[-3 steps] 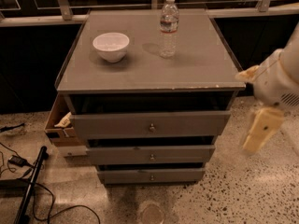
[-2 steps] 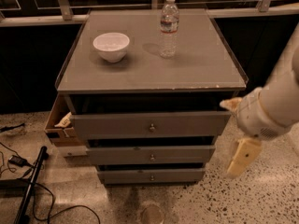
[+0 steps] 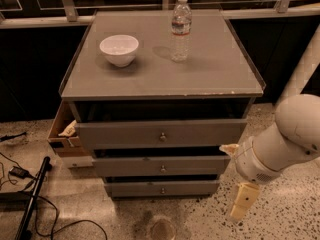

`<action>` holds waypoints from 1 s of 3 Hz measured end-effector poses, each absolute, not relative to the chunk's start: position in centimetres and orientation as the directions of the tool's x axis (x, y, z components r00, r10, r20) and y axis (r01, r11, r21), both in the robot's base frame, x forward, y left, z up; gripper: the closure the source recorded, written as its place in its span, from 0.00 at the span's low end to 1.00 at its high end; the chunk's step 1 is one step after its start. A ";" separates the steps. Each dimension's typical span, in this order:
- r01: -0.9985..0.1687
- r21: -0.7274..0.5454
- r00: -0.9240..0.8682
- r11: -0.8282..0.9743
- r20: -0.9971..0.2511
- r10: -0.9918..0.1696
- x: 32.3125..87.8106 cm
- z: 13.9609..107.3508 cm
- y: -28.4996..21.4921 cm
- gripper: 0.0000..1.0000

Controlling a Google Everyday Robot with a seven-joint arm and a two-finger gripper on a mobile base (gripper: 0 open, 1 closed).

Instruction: Open bottom drawer

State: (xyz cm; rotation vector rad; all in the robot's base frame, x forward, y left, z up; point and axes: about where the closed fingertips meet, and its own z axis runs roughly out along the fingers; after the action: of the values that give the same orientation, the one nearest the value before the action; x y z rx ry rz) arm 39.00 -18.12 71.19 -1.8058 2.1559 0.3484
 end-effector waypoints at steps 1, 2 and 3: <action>-0.983 -0.017 -0.163 0.183 -0.382 -0.910 38.8 70.3 -18.4 0.00; -0.982 -0.033 -0.160 0.188 -0.396 -0.904 37.9 65.7 -18.9 0.00; -0.986 -0.057 -0.115 0.156 -0.441 -0.890 37.6 58.7 -17.8 0.00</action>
Offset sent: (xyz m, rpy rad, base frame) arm -0.0050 -0.0160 -0.1182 0.0307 -0.1200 -0.0560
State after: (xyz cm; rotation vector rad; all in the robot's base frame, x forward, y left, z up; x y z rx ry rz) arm 37.60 -17.80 58.73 -1.7912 2.0684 0.3545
